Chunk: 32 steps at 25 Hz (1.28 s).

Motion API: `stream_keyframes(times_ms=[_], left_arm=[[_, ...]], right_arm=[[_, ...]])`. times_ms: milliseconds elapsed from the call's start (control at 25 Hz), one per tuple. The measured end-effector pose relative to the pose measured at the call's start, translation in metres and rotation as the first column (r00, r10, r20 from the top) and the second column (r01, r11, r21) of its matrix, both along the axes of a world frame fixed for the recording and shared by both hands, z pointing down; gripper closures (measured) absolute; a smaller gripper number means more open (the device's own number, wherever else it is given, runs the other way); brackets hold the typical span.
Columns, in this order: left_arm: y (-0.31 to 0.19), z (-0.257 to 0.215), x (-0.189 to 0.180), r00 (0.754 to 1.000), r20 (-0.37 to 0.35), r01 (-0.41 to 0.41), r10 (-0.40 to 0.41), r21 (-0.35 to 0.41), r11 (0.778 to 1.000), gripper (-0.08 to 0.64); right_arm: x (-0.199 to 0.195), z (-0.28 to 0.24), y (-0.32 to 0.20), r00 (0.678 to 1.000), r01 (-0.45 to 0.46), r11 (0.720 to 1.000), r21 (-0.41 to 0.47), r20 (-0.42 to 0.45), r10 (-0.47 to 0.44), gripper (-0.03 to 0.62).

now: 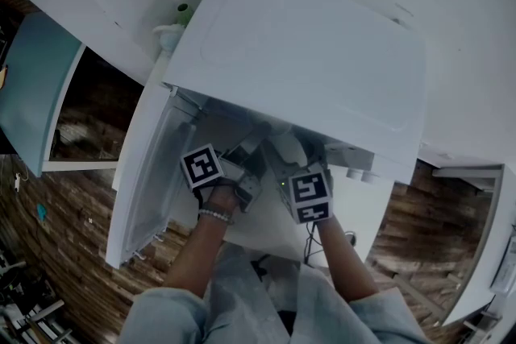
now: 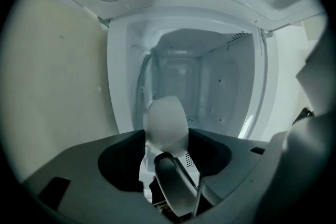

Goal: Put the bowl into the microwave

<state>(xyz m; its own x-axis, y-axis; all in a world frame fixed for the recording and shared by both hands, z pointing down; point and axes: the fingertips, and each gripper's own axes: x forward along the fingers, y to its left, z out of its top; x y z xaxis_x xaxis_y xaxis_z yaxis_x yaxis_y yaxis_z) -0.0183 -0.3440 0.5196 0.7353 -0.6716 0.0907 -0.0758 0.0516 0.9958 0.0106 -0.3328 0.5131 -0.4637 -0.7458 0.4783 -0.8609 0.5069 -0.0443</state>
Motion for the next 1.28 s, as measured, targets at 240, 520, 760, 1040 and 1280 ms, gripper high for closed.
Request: stream_keyframes(times_ms=[240,520,760,1040,1280], left_arm=[[-0.006,0.001,0.002,1.0,-0.004,0.01,-0.01,-0.003,1.0,0.314],[-0.004,0.002,0.005,0.996,0.084,-0.017,0.016,0.009,1.0,0.322],[0.006,0.001,-0.002,0.997,0.083,0.007,-0.007,0.002,1.0,0.322],[0.026,-0.001,-0.018,0.994,0.106,0.016,-0.017,0.01,1.0,0.324],[0.043,-0.007,-0.029,0.992,0.123,0.011,-0.015,0.033,0.999,0.323]], right_arm=[[0.0,-0.003,-0.007,0.999,-0.034,0.999,-0.005,0.029,0.035,0.31],[0.001,0.005,-0.013,0.999,-0.033,0.999,-0.011,-0.021,0.032,0.324],[0.002,0.009,-0.023,0.998,-0.047,0.998,-0.03,-0.034,0.046,0.327],[0.001,0.01,-0.04,0.996,-0.079,0.996,-0.046,-0.052,0.076,0.327],[0.001,0.014,-0.052,0.991,-0.115,0.991,-0.067,-0.079,0.11,0.331]])
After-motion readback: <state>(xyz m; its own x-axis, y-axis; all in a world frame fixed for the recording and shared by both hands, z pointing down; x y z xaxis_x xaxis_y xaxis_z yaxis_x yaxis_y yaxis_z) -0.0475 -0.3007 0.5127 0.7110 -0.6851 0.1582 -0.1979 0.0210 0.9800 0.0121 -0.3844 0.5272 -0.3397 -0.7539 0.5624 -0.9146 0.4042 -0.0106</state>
